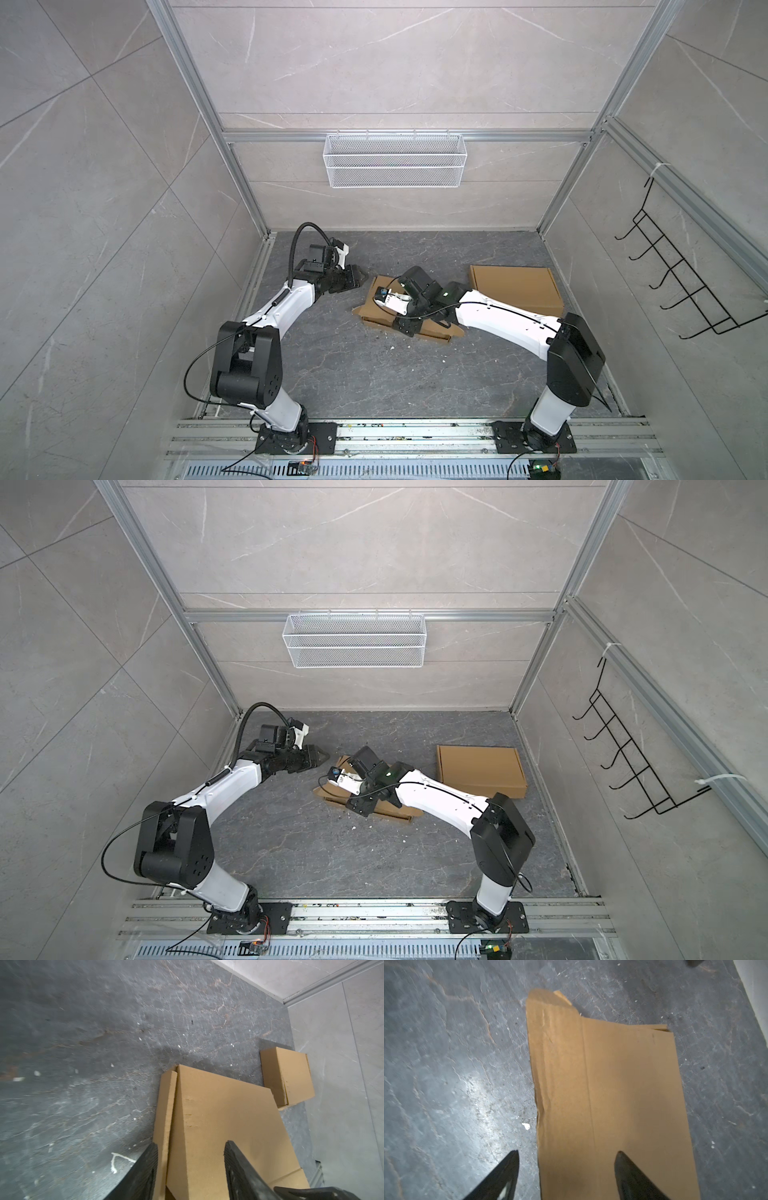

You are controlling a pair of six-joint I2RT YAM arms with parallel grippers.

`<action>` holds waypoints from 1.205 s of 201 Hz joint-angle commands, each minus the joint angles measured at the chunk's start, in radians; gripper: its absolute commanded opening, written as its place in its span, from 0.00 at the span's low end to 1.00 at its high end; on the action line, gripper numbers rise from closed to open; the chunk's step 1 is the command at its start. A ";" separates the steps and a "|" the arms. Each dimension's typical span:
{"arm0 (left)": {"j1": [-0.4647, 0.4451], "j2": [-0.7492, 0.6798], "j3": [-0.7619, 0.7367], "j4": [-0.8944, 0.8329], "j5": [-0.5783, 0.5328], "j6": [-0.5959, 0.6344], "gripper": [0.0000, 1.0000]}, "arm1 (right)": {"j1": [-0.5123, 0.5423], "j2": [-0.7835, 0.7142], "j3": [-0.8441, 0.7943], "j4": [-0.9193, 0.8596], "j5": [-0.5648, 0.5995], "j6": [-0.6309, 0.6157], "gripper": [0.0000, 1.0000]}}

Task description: Fold the paper box

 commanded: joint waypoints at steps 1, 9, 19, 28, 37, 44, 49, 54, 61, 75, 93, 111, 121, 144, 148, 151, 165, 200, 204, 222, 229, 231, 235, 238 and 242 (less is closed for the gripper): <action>-0.003 0.020 0.037 -0.010 0.081 -0.010 0.56 | -0.035 -0.075 -0.023 -0.002 -0.130 0.128 0.77; -0.005 0.035 0.042 -0.013 0.088 -0.011 0.56 | -0.049 -0.088 -0.036 0.013 -0.147 0.165 0.77; -0.005 0.049 0.047 -0.019 0.088 -0.011 0.56 | -0.071 -0.105 -0.052 0.040 -0.149 0.237 0.77; -0.007 0.058 0.047 -0.023 0.088 -0.008 0.56 | -0.100 -0.116 -0.065 0.069 -0.129 0.334 0.75; -0.007 0.063 0.045 -0.031 0.082 -0.005 0.56 | -0.136 -0.128 -0.071 0.077 -0.113 0.443 0.73; -0.007 0.067 0.044 -0.044 0.077 0.001 0.56 | -0.167 -0.140 -0.079 0.075 -0.101 0.533 0.71; -0.007 0.069 0.042 -0.047 0.075 0.006 0.56 | -0.189 -0.150 -0.089 0.075 -0.088 0.595 0.71; -0.007 0.068 0.039 -0.048 0.075 0.009 0.56 | -0.213 -0.164 -0.102 0.073 -0.081 0.654 0.70; -0.007 0.067 0.034 -0.047 0.076 0.012 0.56 | -0.248 -0.181 -0.121 0.069 -0.081 0.729 0.69; -0.007 0.066 0.028 -0.038 0.083 0.010 0.55 | -0.314 -0.212 -0.155 0.032 -0.081 0.841 0.68; -0.007 0.067 0.023 -0.031 0.094 0.008 0.54 | -0.392 -0.234 -0.193 -0.026 -0.110 0.915 0.68; -0.007 0.072 0.010 -0.020 0.099 0.007 0.53 | -0.460 -0.247 -0.251 -0.035 -0.184 0.939 0.68; -0.007 0.075 0.001 -0.013 0.100 0.006 0.52 | -0.484 -0.252 -0.278 -0.035 -0.199 0.935 0.68; -0.007 0.074 -0.029 0.009 0.102 0.004 0.51 | -0.507 -0.242 -0.318 -0.024 -0.246 0.915 0.68; -0.007 0.074 -0.030 0.011 0.104 0.003 0.51 | -0.507 -0.240 -0.324 -0.020 -0.252 0.913 0.67; -0.007 0.075 -0.030 0.011 0.104 0.003 0.50 | -0.510 -0.239 -0.327 -0.013 -0.262 0.912 0.67; -0.008 0.077 -0.035 0.010 0.112 0.004 0.49 | -0.509 -0.225 -0.351 0.010 -0.284 0.909 0.65; -0.010 0.076 -0.050 0.010 0.114 0.001 0.47 | -0.509 -0.187 -0.381 0.035 -0.282 0.895 0.57; -0.012 0.078 -0.052 0.011 0.114 0.002 0.47 | -0.509 -0.183 -0.383 0.037 -0.282 0.893 0.56; -0.021 0.082 -0.062 0.009 0.109 0.002 0.46 | -0.509 -0.173 -0.392 0.044 -0.282 0.888 0.54; -0.024 0.083 -0.066 0.009 0.109 0.001 0.47 | -0.508 -0.171 -0.396 0.047 -0.280 0.888 0.53; -0.025 0.085 -0.067 0.009 0.108 0.001 0.47 | -0.509 -0.171 -0.397 0.048 -0.280 0.887 0.53; -0.025 0.087 -0.070 0.008 0.106 0.001 0.47 | -0.508 -0.169 -0.398 0.048 -0.277 0.887 0.53; -0.026 0.087 -0.070 0.006 0.106 0.000 0.47 | -0.508 -0.169 -0.399 0.050 -0.276 0.886 0.52; -0.027 0.088 -0.073 0.006 0.104 0.000 0.47 | -0.510 -0.168 -0.400 0.051 -0.275 0.886 0.52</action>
